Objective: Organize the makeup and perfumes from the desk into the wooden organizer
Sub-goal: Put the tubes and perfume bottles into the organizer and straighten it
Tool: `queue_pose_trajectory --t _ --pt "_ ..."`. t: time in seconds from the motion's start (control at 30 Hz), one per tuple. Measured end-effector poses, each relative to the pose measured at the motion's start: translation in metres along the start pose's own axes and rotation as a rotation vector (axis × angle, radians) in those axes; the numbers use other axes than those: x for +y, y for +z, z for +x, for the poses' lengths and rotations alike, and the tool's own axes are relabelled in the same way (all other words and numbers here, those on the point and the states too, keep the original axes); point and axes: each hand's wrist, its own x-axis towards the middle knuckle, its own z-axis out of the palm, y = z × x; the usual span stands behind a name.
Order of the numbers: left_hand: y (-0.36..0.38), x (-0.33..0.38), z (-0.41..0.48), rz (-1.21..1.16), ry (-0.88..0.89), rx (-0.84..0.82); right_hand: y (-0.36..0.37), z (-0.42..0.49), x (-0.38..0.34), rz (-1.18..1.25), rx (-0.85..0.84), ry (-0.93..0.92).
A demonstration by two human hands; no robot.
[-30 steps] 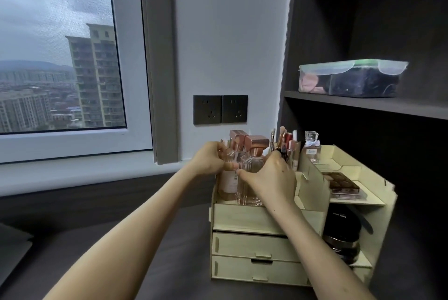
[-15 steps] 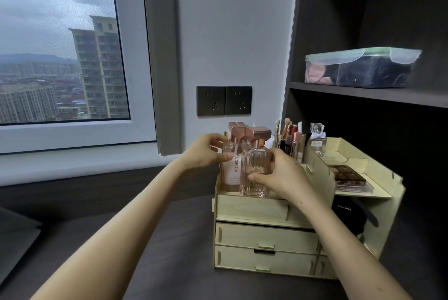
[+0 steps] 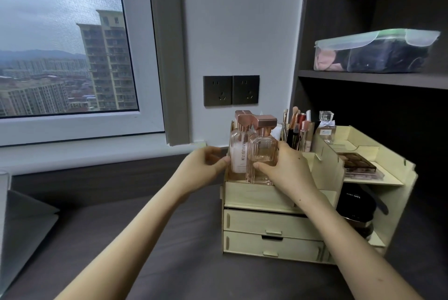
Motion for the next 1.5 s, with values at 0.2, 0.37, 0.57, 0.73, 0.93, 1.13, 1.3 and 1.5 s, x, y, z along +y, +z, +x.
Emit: queue_pose_trajectory --t 0.2,0.37,0.57,0.73,0.93,1.13,1.3,1.5 --pt "0.010 -0.002 0.001 -0.102 -0.074 -0.007 0.002 -0.005 -0.002 -0.013 0.042 -0.007" --pt "0.014 0.000 0.007 -0.075 -0.035 -0.013 0.005 -0.008 -0.005 0.022 0.055 -0.013" --pt "0.014 0.007 0.010 -0.135 -0.083 -0.048 0.017 -0.008 -0.019 0.026 0.103 -0.040" --pt "0.014 0.012 0.014 -0.053 -0.002 -0.063 0.022 -0.004 -0.023 0.017 0.059 -0.023" --pt "0.010 0.012 0.016 -0.123 -0.004 -0.157 0.008 0.008 -0.001 0.172 -0.041 0.057" --pt "0.009 0.016 0.014 0.002 -0.031 -0.262 0.002 0.019 -0.001 0.444 -0.312 -0.021" --pt "0.008 0.015 0.015 0.065 -0.001 -0.245 0.010 0.018 -0.002 0.460 -0.282 -0.054" --pt "0.005 0.014 0.016 0.071 -0.009 -0.262 0.004 0.023 0.004 0.477 -0.383 -0.033"
